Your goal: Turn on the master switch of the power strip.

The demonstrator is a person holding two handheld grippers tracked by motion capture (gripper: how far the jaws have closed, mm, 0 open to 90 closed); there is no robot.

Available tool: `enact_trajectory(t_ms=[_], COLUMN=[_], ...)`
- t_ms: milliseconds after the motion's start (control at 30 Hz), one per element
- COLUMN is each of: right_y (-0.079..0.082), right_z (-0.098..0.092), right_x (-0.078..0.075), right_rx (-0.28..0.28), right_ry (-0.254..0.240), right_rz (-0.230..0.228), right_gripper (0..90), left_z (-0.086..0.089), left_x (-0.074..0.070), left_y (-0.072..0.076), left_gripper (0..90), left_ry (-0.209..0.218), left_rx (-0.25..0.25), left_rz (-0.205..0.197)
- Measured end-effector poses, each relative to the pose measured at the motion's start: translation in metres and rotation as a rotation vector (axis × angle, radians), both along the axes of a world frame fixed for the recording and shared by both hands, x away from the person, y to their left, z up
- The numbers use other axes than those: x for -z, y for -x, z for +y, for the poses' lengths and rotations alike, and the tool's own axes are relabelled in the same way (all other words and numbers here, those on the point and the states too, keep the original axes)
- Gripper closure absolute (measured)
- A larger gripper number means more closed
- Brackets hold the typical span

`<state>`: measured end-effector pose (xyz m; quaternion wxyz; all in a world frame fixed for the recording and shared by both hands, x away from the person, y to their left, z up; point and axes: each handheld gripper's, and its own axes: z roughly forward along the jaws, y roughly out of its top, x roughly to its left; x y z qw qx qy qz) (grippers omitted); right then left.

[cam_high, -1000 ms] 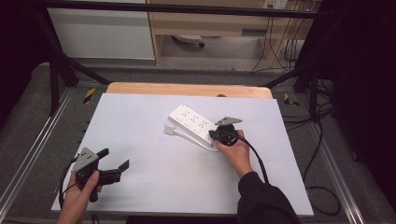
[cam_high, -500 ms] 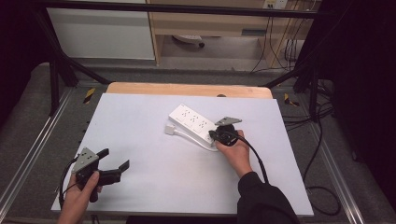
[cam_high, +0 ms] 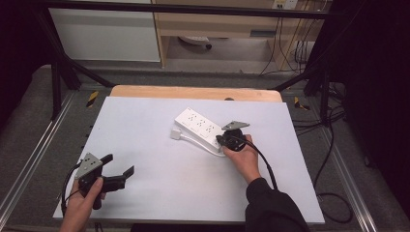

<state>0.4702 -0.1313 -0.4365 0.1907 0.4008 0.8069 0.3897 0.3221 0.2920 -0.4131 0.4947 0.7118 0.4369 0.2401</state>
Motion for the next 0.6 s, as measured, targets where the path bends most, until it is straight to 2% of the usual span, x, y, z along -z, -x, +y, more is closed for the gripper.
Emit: enact_trajectory(t_ms=[600], right_y=[-0.0007], right_z=[-0.0002], right_x=[-0.0003], right_rx=[0.0], right_ry=[-0.007], right_rz=[0.007], right_gripper=[90.0], left_z=[-0.0005], left_x=[0.0005], left_y=[-0.0003], left_gripper=[5.8], left_ry=[-0.005], left_rx=[0.001], left_rz=[0.002])
